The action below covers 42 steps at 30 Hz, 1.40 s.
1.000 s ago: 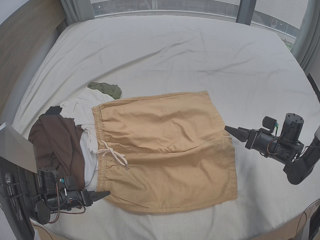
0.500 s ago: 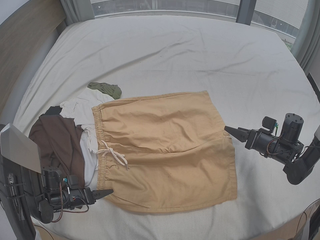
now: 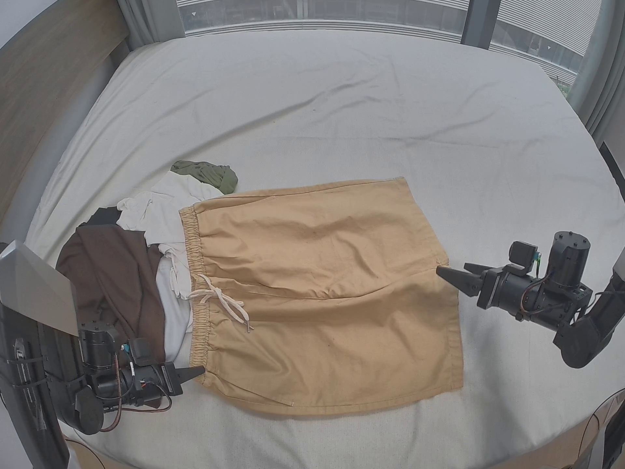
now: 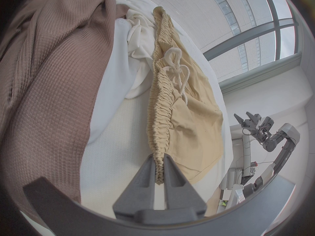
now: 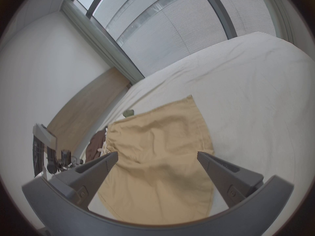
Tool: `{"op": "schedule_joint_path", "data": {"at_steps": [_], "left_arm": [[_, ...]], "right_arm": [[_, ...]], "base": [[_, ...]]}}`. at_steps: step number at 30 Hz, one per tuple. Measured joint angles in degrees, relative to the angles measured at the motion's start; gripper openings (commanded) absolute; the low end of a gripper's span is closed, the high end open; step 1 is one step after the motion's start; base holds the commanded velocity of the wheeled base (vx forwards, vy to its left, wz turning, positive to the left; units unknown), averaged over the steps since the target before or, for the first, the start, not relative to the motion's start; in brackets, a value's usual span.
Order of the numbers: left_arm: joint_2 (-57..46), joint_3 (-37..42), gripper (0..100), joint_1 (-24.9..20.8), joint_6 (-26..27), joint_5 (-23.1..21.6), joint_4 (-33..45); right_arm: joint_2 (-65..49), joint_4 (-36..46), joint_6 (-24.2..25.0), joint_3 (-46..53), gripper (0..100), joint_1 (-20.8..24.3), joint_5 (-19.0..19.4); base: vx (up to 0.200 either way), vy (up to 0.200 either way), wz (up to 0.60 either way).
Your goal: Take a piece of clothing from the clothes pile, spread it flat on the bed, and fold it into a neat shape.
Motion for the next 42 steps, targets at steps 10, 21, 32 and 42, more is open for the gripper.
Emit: {"op": "schedule_joint_path", "data": {"at_steps": [10,21,32,42], "left_arm": [[-2.4,0.66,0,-0.59,0.11,0.02,-0.02],[-2.84,0.55,0,-0.91,0.16,0.02,-0.05],[-2.88,0.77,0,-1.16,0.93,0.05,-0.05],[-2.95,0.85,0,-1.16,1.04,0.02,-0.05]], "right_arm": [[-0.96,11.06,-5.25,4.1,100,-1.0,-0.01],[-1.93,20.05,-7.83,7.47,100,-2.29,-0.06],[-2.51,30.51,-9.41,8.55,100,-1.69,0.02],[1.07,29.85,-9.09,8.2,100,-1.5,0.57]], "base": [[0.0,0.0,0.0],[0.0,0.0,0.0],[0.0,0.0,0.0],[0.0,0.0,0.0]]}}
